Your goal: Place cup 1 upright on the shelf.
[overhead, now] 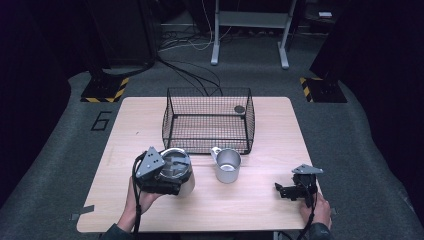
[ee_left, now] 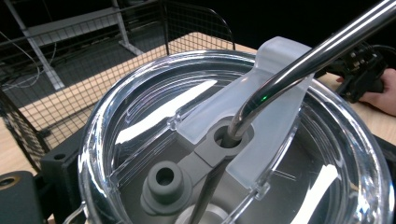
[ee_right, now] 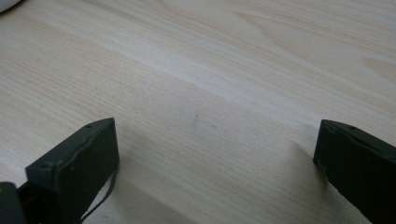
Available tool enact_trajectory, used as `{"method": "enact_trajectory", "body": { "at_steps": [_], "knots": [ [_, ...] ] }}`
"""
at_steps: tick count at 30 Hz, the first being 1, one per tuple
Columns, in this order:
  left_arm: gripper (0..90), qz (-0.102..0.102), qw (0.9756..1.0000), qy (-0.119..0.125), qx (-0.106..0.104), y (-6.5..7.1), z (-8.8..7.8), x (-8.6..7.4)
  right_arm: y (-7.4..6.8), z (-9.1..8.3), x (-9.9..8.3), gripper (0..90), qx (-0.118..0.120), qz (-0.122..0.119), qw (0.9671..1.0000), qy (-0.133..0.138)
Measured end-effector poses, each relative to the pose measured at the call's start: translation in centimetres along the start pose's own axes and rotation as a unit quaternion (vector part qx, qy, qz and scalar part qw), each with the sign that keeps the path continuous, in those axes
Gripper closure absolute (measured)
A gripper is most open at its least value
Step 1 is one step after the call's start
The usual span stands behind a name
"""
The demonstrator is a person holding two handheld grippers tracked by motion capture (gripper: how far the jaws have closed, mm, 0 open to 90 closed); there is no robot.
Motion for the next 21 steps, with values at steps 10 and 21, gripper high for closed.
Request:
{"method": "enact_trajectory", "body": {
  "at_steps": [10,21],
  "knots": [
    [4.2,-0.006,0.9999,0.005,0.009,-1.1,0.2,0.9,0.0,0.0,0.0,0.0,0.000,0.003,1.0000,0.000],
    [4.1,-0.002,0.9999,0.010,0.012,-2.4,0.6,2.7,0.0,0.0,0.0,0.0,0.000,0.000,1.0000,0.000]
  ]
}}
Point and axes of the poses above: each handheld gripper's, and its own axes: z roughly forward along the jaws, x roughly out of its top, y roughly to its right, the point moved 2 cm from there along z, roughly forward along the jaws, and after that the axes turned 7 degrees about y, right-handed, at the moved point
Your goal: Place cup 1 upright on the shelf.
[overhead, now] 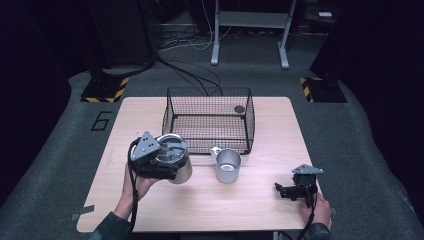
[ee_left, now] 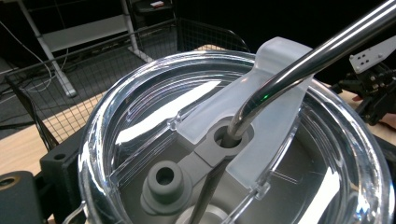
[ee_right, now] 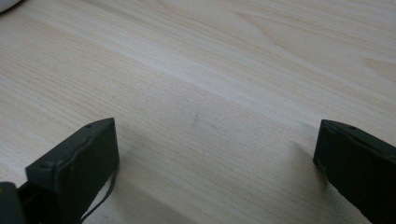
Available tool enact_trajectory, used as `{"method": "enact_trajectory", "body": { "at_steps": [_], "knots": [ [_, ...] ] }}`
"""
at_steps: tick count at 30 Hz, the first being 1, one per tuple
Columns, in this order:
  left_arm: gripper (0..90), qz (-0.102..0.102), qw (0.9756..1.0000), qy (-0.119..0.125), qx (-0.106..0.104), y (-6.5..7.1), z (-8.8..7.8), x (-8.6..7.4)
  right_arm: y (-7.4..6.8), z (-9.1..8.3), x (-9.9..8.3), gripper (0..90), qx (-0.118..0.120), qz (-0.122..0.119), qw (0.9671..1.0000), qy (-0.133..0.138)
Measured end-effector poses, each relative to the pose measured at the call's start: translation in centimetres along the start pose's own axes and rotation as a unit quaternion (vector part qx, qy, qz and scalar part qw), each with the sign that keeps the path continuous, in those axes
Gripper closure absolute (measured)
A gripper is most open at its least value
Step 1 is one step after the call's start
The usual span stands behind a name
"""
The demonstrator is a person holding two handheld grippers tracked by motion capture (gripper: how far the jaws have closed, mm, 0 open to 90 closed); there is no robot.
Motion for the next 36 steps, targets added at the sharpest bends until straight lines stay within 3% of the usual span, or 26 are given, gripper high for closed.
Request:
{"method": "enact_trajectory", "body": {
  "at_steps": [17,26,36],
  "knots": [
    [4.1,0.006,1.0000,0.008,-0.001,-0.9,1.6,3.1,0.0,0.0,0.0,0.0,0.000,0.002,1.0000,-0.001],
    [4.1,0.019,0.9998,0.008,0.002,-1.4,2.9,4.8,0.0,0.0,0.0,0.0,0.000,0.001,1.0000,0.000],
    [4.1,0.016,0.9998,0.012,0.008,-2.3,4.3,6.5,0.0,0.0,0.0,0.0,0.000,0.001,1.0000,0.000]
  ]
}}
Point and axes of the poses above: each handheld gripper's, and its own axes: z roughly forward along the jaws, x roughly out of its top, y roughly to its right, the point moved 2 cm from there along z, roughly forward along the jaws, and after that the axes turned 7 degrees about y, right-handed, at the moved point
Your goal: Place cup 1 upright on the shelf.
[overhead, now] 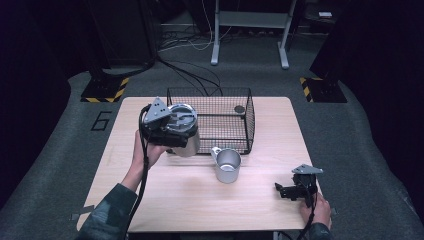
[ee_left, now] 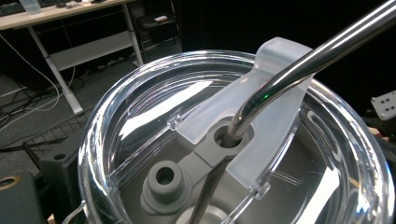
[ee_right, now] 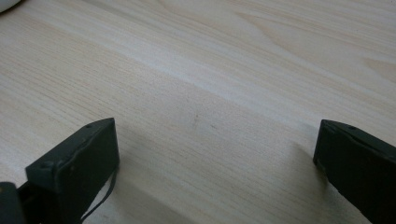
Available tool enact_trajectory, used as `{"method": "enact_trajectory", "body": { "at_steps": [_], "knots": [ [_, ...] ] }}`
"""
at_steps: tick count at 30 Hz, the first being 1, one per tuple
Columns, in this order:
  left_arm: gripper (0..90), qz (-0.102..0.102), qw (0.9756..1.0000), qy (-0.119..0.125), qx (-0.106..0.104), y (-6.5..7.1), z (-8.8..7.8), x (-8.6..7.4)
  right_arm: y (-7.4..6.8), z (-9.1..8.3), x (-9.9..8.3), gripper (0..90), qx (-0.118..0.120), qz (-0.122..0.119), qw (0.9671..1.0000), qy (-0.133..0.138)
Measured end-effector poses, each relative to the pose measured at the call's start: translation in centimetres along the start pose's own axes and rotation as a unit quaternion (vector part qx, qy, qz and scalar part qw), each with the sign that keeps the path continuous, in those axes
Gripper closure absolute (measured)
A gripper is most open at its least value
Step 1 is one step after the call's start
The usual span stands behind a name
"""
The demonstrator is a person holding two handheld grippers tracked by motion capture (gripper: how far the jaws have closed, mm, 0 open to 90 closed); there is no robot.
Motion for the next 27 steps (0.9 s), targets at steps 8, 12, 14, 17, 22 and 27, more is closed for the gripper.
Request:
{"method": "enact_trajectory", "body": {
  "at_steps": [8,12,14,17,22,27],
  "knots": [
    [4.1,0.004,0.9998,-0.007,0.017,-1.3,1.8,0.7,0.0,0.0,0.0,0.0,0.000,0.000,1.0000,0.000],
    [4.1,0.004,0.9996,-0.011,0.025,-1.9,2.4,1.0,0.0,0.0,0.0,0.0,0.000,0.000,1.0000,0.000],
    [4.1,-0.001,0.9995,-0.010,0.028,-2.3,2.6,1.0,0.0,0.0,0.0,0.0,0.000,0.000,1.0000,0.000],
    [4.1,-0.005,0.9994,-0.011,0.033,-2.8,3.1,1.1,0.0,0.0,0.0,0.0,0.000,0.000,1.0000,0.000],
    [4.1,-0.014,0.9990,-0.013,0.041,-3.4,3.9,1.0,0.0,0.0,0.0,0.0,0.000,0.000,1.0000,0.000],
    [4.1,-0.019,0.9986,-0.012,0.047,-4.0,4.6,1.1,0.0,0.0,0.0,0.0,0.000,0.000,1.0000,0.000]
  ]
}}
Point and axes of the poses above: each handheld gripper's, and its own axes: z roughly forward along the jaws, x roughly out of its top, y roughly to its right, the point moved 2 cm from there along z, roughly forward along the jaws, and after that the axes turned 7 degrees about y, right-handed, at the moved point
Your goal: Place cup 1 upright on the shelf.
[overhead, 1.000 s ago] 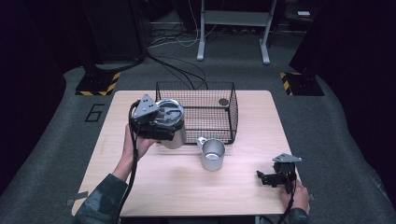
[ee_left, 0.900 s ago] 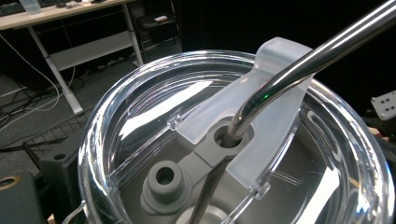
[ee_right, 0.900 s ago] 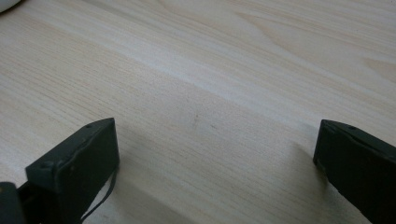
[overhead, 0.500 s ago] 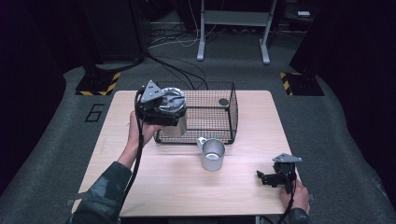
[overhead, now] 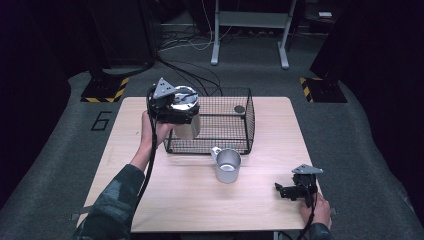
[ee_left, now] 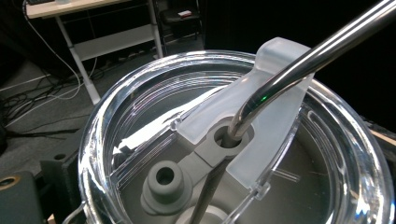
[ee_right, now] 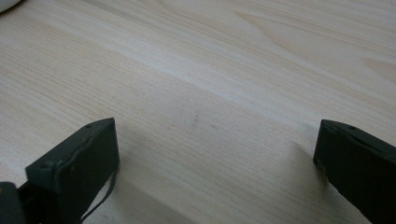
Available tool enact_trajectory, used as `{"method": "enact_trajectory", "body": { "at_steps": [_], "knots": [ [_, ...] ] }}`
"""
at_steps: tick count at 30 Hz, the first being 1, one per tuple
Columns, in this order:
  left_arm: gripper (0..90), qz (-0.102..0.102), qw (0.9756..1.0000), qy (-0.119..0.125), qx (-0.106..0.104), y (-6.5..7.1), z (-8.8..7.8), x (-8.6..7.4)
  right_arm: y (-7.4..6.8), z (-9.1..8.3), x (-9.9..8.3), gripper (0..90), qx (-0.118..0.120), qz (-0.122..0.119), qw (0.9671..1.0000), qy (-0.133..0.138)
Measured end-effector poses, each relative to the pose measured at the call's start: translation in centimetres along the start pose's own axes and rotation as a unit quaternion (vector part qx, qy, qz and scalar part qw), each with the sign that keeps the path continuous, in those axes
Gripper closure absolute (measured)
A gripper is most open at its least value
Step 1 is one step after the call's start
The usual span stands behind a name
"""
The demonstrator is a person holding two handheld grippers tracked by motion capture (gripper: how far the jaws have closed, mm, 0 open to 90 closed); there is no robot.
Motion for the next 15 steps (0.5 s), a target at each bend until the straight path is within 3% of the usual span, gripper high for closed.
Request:
{"method": "enact_trajectory", "body": {
  "at_steps": [7,15],
  "knots": [
    [4.1,-0.011,0.9999,-0.004,0.010,-0.5,1.2,-0.1,0.0,0.0,0.0,0.0,0.000,0.001,1.0000,0.000],
    [4.0,-0.007,0.9996,-0.013,0.022,-1.2,2.5,-0.8,0.0,0.0,0.0,0.0,0.000,0.001,1.0000,0.000]
  ]
}}
Point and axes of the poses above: each handheld gripper's, and its own axes: z roughly forward along the jaws, x roughly out of its top, y roughly to its right, the point moved 2 cm from there along z, roughly forward along the jaws, and after that the axes turned 7 degrees about y, right-handed, at the moved point
